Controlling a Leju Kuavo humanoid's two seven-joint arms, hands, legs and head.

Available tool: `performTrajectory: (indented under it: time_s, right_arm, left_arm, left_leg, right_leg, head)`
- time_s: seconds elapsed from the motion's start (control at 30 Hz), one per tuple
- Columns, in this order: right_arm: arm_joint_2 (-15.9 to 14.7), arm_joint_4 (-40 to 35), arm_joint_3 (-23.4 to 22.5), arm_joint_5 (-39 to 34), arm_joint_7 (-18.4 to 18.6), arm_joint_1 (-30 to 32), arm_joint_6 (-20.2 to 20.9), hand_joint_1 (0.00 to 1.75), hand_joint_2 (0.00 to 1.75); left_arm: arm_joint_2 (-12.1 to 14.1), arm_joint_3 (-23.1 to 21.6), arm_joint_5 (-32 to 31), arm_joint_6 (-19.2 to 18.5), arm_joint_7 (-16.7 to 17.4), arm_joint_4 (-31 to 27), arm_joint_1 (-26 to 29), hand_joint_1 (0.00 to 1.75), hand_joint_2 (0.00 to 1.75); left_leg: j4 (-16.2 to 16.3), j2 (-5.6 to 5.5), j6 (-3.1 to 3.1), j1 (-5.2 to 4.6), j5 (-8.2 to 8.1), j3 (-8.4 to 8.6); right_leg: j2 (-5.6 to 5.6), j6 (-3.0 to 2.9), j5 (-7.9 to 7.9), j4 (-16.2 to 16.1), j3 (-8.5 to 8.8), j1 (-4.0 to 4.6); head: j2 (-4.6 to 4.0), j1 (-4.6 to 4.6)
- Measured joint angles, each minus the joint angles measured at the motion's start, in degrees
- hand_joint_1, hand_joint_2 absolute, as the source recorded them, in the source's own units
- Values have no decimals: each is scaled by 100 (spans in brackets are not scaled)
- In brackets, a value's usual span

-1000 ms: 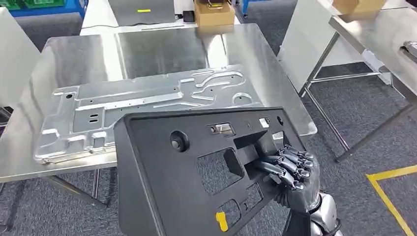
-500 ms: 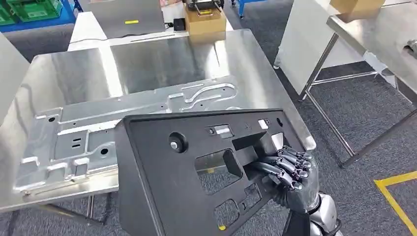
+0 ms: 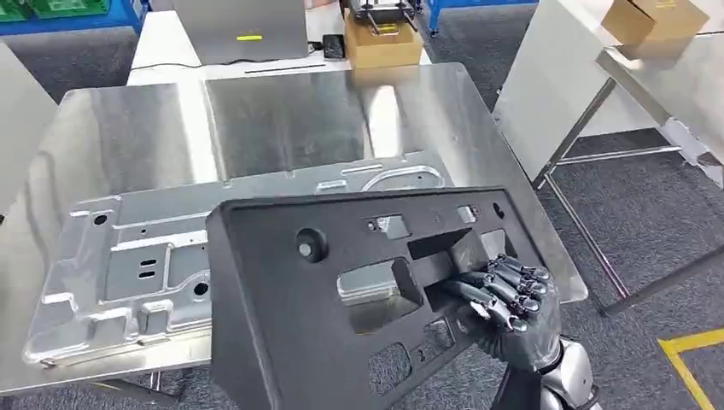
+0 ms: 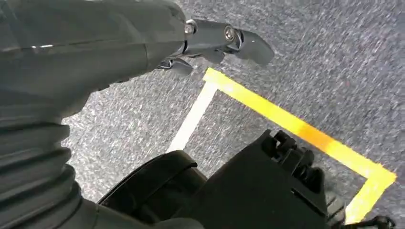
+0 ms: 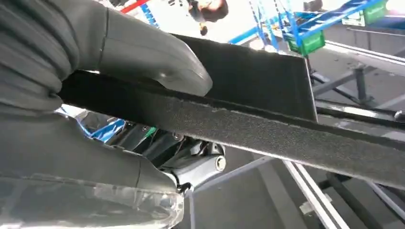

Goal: Take the parts from the cabinet and place them on the table.

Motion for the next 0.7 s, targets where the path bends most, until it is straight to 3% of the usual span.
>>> performTrajectory:
  time_s: [0.07, 0.1, 0.13, 0.23, 0.27, 0.3, 0.4, 0.43, 0.47, 0.57, 0.6, 0.63, 0.7]
  right_arm:
    - [-65, 24, -87, 39, 161, -11, 113, 175, 175]
    - [-90, 75, -109, 39, 219, -44, 168, 175, 175]
    - [-140, 101, -151, 35, 291, -98, 271, 175, 175]
    - [-317, 381, -340, -61, 532, -326, 741, 175, 175]
    - [-369, 598, -389, -33, 624, -514, 938, 175, 175]
    - [-396, 875, -400, 55, 713, -760, 1089, 175, 175]
    - [-404, 1751, -400, 286, 865, -1273, 1237, 175, 175]
    - [-393, 2084, -378, 365, 902, -1482, 1239, 175, 175]
    - [-367, 2394, -349, 407, 940, -1660, 1237, 175, 175]
    - [-255, 3251, -325, 463, 1079, -2136, 1200, 175, 175]
    - [-190, 3562, -308, 496, 1068, -2317, 1138, 175, 175]
    - [-131, 3865, -279, 522, 1058, -2456, 1101, 175, 175]
    - [-22, 4355, -199, 564, 979, -2673, 1060, 175, 175]
  left_arm:
    - [0, -7, -18, 9, -72, 0, 29, 0, 175]
    - [2, -7, -20, 15, -92, 7, 36, 0, 175]
    - [7, -7, -22, 28, -142, 2, 33, 0, 175]
    - [9, -17, -72, 52, -262, 0, 40, 0, 175]
    - [9, -24, -111, 50, -286, 0, 44, 0, 175]
    - [9, -33, -140, 39, -293, 0, 32, 0, 175]
    - [9, -48, -175, 15, -354, -2, -44, 0, 175]
    - [9, -52, -181, 2, -382, -4, -70, 0, 175]
    - [9, -61, -199, -9, -385, -4, -86, 0, 175]
    - [9, -103, -247, -9, -409, -4, -87, 0, 175]
    - [9, -122, -260, -18, -426, -4, -89, 0, 175]
    - [9, -138, -273, -18, -448, -4, -94, 0, 175]
    - [9, -175, -304, -11, -485, -7, -101, 0, 175]
  left_leg:
    - [-11, -5, -47, 0, -129, 149]
    - [-17, -9, -78, -15, -152, 181]
    - [-50, 7, -113, -19, -162, 130]
    - [-130, 29, -184, -44, -156, 219]
    - [27, 26, -199, -28, -155, 185]
    - [336, 24, -208, -30, -200, 18]
    - [1458, 24, -227, -29, -622, -702]
    - [1542, 22, -227, -36, -611, -803]
    - [1380, 23, -223, -39, -453, -779]
    - [122, 25, -183, -44, 407, -398]
    - [16, 26, -171, -57, 283, -413]
    - [-30, 27, -153, -80, 271, -425]
    - [-68, 24, -105, -95, 387, -417]
  right_leg:
    - [-7, -25, 758, -839, 164, 4]
    - [-18, -36, 677, -786, 95, 42]
    - [-9, -71, 660, -868, 149, 76]
    - [16, -170, 690, -949, 210, 35]
    - [15, -186, 683, -992, 285, 19]
    - [18, -208, 669, -1012, 320, 15]
    - [6, -247, 617, -1015, 392, 22]
    - [4, -255, 605, -1014, 413, 24]
    - [8, -251, 594, -1014, 438, 24]
    - [26, -222, 567, -1016, 495, 23]
    - [28, -197, 578, -1004, 485, 38]
    - [35, -164, 586, -1013, 450, 41]
    - [26, -93, 600, -1065, 473, 37]
  head:
    - [0, 35]
    - [0, 20]
    - [0, 24]
    - [0, -2]
    - [0, -2]
    - [0, -31]
    - [0, -77]
    - [0, -83]
    - [0, -88]
    - [0, -98]
    - [0, -94]
    - [0, -103]
    - [0, -94]
